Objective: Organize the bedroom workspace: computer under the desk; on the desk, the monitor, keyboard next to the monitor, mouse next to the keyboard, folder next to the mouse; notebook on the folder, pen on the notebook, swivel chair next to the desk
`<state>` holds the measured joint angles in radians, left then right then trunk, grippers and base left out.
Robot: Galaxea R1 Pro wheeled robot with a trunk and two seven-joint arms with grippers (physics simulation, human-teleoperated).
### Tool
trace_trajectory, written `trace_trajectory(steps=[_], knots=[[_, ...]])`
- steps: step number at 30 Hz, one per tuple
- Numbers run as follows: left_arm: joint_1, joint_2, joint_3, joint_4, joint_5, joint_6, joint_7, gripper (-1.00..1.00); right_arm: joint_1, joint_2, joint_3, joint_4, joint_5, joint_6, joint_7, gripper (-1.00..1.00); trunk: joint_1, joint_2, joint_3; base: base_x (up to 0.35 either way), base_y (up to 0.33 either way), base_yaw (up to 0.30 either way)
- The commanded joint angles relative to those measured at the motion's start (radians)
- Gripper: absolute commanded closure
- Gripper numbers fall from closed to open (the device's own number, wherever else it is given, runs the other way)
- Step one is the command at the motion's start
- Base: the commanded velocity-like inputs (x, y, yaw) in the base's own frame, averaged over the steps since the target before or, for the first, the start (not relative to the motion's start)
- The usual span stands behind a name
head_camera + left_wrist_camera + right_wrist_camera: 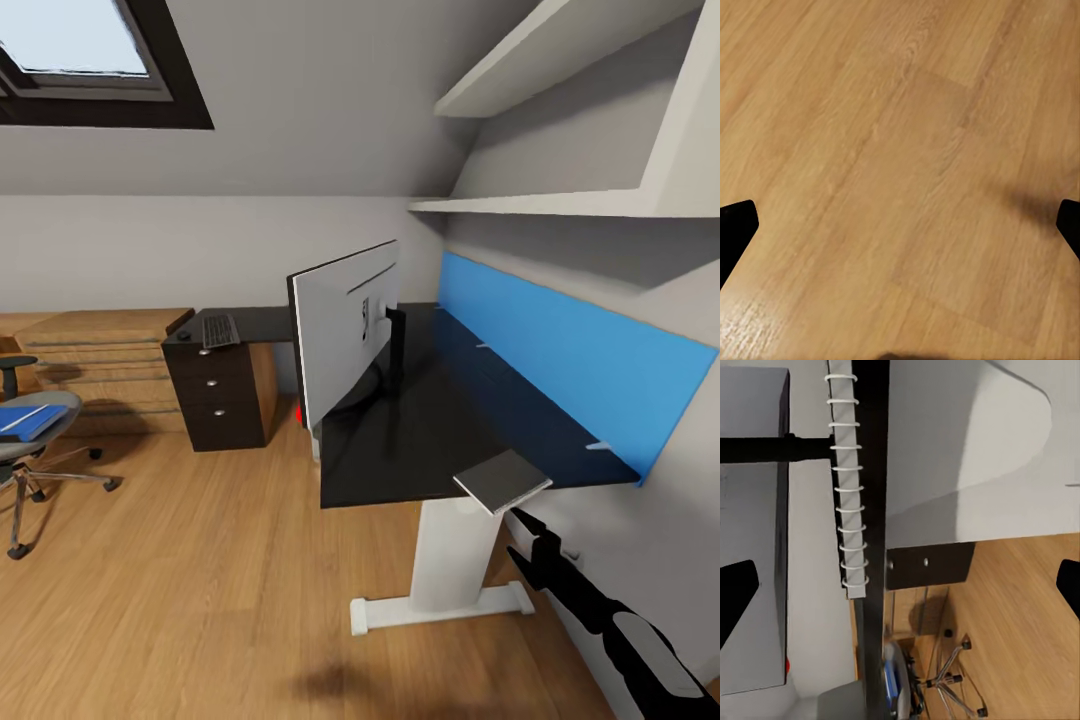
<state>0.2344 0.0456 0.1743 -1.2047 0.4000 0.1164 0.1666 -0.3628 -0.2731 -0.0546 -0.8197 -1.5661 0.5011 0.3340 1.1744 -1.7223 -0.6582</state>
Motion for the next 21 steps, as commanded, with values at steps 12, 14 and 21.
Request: trace_trajectory(steps=[12,14,21], knots=[[0.0,0.001,-0.001,0.001,0.007,0.005,-0.002,-1.0,-0.001,0.008,-0.001,-0.015,-0.074,0.014,-0.001,-1.0,0.0,-0.001,-0.001,0.0,0.0,0.0],[0.0,0.002,-0.001,0.002,0.007,0.005,-0.002,-1.0,-0.001,0.008,-0.001,-0.016,-0.075,0.014,-0.001,-1.0,0.0,-0.001,-0.001,0.0,0.0,0.0],[0.0,0.001,-0.002,0.002,0.007,0.004,-0.002,-1.0,-0.001,0.008,0.0,-0.025,-0.077,0.014,0.0,-1.0,0.0,-0.001,-0.001,0.132,0.027,0.0]])
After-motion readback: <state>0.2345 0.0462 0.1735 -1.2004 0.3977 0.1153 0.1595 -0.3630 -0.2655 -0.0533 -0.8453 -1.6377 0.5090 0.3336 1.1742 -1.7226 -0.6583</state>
